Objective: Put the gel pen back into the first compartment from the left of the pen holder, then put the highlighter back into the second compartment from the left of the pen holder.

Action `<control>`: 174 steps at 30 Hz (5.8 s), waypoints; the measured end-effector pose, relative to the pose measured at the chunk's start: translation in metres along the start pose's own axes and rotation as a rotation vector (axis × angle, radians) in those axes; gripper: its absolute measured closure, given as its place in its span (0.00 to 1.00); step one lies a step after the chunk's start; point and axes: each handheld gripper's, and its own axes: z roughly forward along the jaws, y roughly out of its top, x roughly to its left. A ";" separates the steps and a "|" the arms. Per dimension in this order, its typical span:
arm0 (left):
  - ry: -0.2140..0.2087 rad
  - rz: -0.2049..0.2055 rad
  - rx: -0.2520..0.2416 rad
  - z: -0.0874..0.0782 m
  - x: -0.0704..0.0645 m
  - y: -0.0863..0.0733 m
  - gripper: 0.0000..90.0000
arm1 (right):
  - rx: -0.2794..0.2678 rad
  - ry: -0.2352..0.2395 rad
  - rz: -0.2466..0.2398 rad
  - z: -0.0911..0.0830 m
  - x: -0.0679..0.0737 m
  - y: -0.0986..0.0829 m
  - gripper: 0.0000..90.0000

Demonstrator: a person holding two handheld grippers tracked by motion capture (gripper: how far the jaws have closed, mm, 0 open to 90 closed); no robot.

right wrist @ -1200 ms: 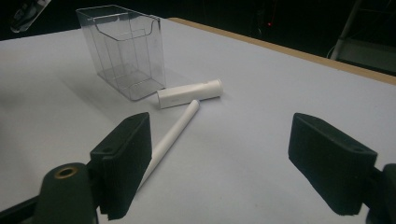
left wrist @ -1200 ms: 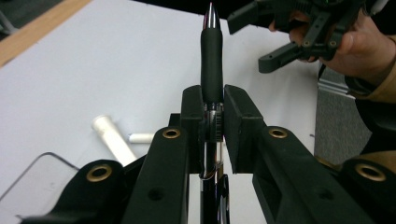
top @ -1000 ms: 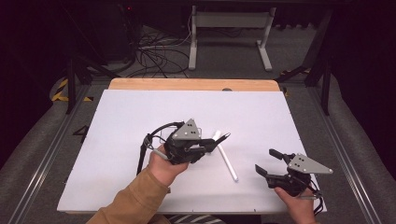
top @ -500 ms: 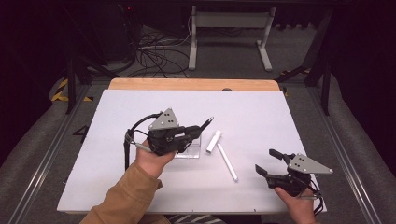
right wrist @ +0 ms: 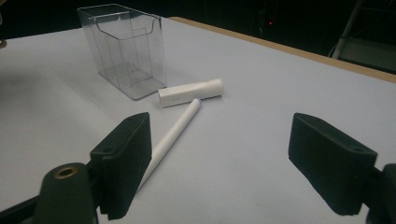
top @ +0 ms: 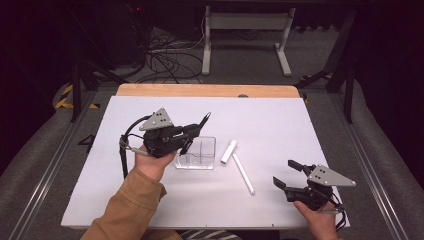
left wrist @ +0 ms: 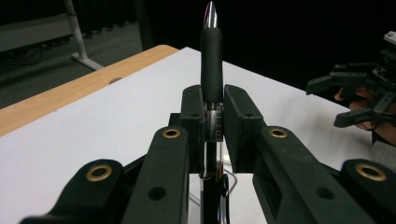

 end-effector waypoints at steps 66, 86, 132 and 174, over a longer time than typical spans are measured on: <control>-0.030 -0.032 -0.072 0.012 0.046 -0.055 0.88 | 0.006 0.009 -0.003 0.001 0.000 -0.001 0.24; -0.015 -0.019 -0.064 0.009 0.042 -0.064 0.87 | 0.005 0.015 -0.004 0.001 0.001 -0.001 0.24; 0.109 0.014 -0.052 -0.065 0.020 -0.054 0.09 | -0.009 -0.010 0.002 0.005 0.019 0.023 0.22; 0.156 -0.015 0.007 -0.100 0.015 -0.127 0.03 | 0.153 0.062 0.000 0.048 0.031 0.061 0.32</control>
